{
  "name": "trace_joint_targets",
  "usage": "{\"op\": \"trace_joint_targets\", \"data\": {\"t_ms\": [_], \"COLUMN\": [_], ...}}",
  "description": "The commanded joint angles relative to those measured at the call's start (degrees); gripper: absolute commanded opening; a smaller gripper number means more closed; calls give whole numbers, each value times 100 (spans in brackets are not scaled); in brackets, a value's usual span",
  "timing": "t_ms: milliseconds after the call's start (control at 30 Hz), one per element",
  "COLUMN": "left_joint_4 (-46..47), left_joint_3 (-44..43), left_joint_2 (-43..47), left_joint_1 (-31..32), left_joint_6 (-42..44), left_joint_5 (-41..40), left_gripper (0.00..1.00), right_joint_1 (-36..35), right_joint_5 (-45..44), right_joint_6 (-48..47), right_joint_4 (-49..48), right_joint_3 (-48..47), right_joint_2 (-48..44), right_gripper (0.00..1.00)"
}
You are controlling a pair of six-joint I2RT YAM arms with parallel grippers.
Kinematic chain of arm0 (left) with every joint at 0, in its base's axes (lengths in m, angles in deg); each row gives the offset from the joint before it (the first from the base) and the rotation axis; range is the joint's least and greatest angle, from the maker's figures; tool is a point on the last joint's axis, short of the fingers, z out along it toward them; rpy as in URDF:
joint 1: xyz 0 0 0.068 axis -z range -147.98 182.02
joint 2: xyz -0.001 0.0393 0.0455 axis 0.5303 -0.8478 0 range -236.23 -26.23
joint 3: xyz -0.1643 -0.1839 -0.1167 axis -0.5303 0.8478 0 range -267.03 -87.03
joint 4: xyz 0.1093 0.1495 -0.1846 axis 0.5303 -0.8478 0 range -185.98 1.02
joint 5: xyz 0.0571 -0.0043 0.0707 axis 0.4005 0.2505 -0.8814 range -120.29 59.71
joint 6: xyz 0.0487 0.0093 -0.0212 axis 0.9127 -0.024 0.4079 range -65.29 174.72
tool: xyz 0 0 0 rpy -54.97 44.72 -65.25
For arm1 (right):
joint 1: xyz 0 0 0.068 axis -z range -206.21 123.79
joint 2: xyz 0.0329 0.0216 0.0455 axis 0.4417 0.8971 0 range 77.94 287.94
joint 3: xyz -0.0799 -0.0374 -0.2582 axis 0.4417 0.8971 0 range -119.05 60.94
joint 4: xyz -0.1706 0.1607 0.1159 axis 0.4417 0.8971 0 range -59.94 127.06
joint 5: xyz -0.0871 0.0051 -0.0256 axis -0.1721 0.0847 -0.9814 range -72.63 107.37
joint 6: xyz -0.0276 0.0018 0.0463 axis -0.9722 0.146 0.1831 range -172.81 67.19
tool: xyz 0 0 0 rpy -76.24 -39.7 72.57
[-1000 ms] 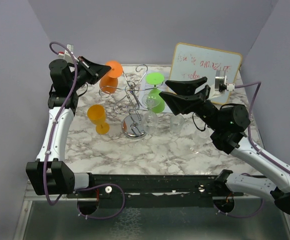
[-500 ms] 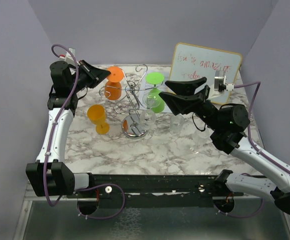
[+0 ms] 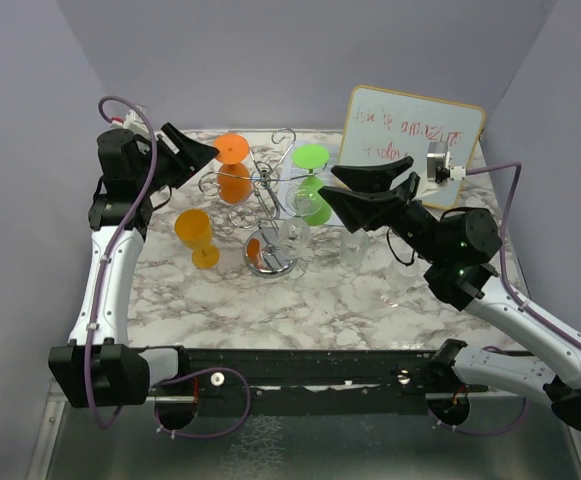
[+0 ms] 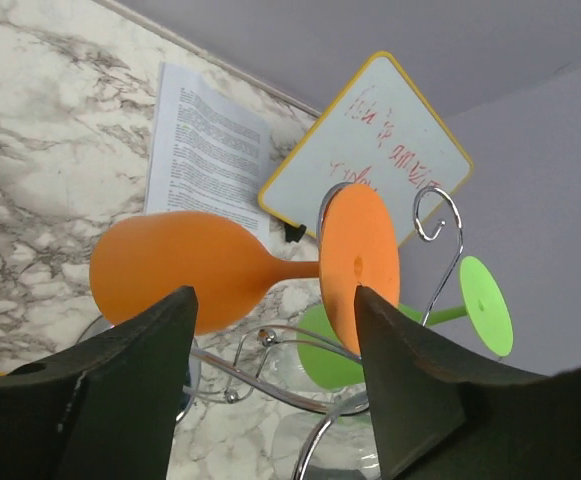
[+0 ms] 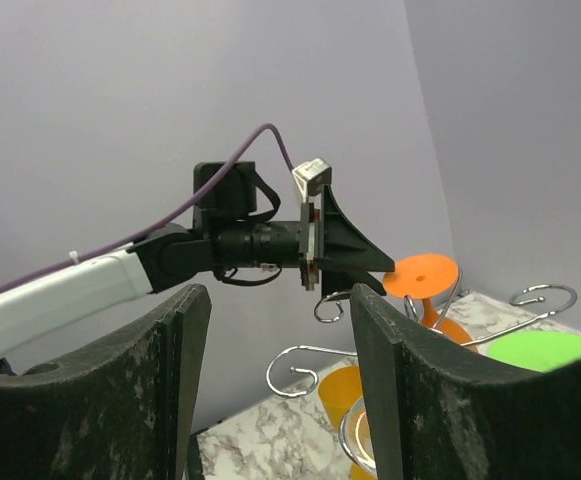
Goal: Place the wine glass upside down on the wine glass rack
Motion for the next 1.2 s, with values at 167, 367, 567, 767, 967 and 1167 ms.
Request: {"op": "trace_joint_targets", "data": {"t_ms": [167, 367, 567, 767, 967, 1167], "left_joint_4": [-1261, -2034, -2360, -2283, -2093, -1861], "left_joint_3": [-269, -214, 240, 1251, 1698, 1796], "left_joint_2": [669, 894, 1005, 1060, 891, 556], "left_joint_1": [-33, -35, -34, -40, -35, -40], "left_joint_6": [1188, 1814, 1880, 1695, 1786, 1815], "left_joint_5": [-1574, -3163, -4011, -3486, -3258, -3316], "left_gripper": [80, 83, 81, 69, 63, 40], "right_joint_1": [-39, -38, -34, -33, -39, -39], "right_joint_5": [-389, -525, -584, -692, -722, -740], "right_joint_6": [26, -40, -169, -258, -325, -336], "right_joint_4": [617, 685, 599, 618, 619, 661], "right_joint_3": [70, 117, 181, 235, 238, 243], "right_joint_2": [-321, -354, -356, -375, -367, -401], "right_gripper": [64, 63, 63, 63, 63, 63]}}
